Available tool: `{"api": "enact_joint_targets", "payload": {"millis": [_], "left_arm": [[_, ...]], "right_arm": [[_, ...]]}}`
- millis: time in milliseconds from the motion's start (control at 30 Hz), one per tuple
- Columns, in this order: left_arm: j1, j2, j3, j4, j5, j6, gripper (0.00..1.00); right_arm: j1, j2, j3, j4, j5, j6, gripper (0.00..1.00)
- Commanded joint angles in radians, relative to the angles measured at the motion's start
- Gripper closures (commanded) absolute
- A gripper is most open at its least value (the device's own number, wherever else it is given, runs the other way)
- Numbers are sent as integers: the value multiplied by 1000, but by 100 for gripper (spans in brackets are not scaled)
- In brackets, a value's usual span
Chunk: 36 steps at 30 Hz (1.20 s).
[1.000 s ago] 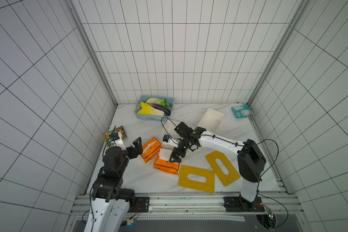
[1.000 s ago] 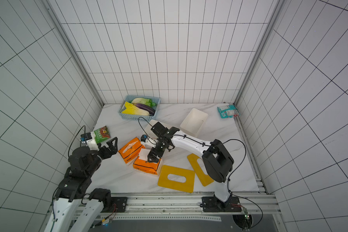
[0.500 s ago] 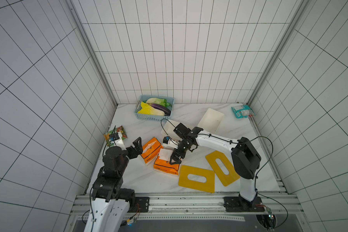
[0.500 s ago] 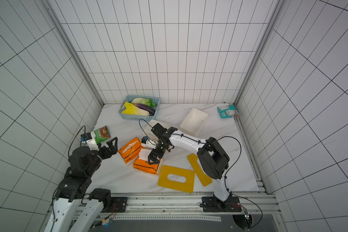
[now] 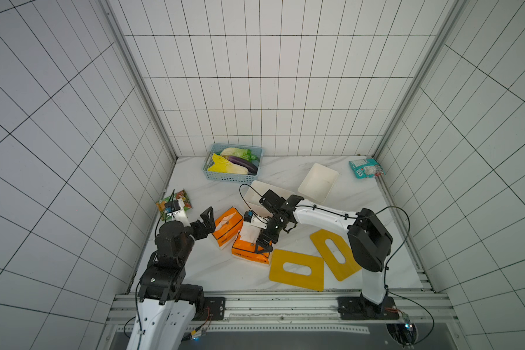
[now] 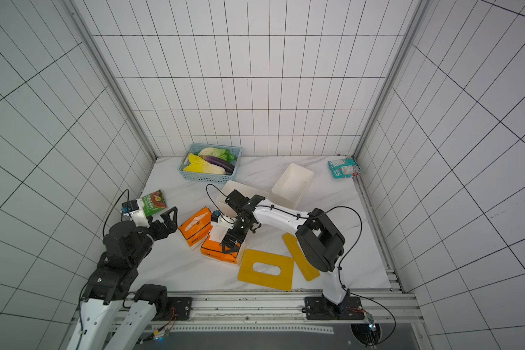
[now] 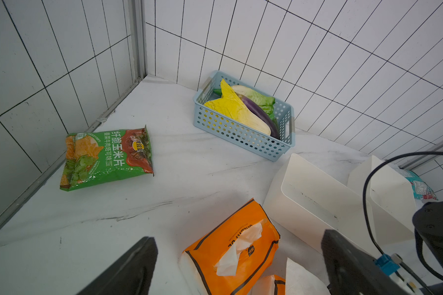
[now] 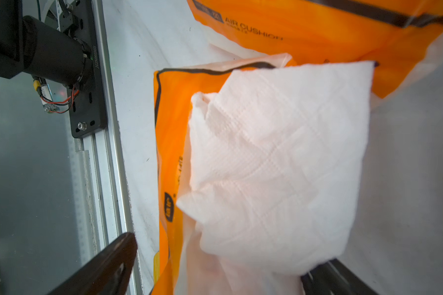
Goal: Put the tissue paper into the tissue box
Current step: Pick up the paper towel from the center of the board.
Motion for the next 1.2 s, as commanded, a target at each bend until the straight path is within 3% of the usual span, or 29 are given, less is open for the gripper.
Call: {"api": "enact_joint_targets", "payload": {"millis": [0,1167], "left_arm": [[4,-3,-10,16,8,8,2],[4,-7,-11,14,12,9,2]], "right_arm": [[26,19,-25,-9,19,-5,1],[187,87,-75,108,268,205,1]]}}
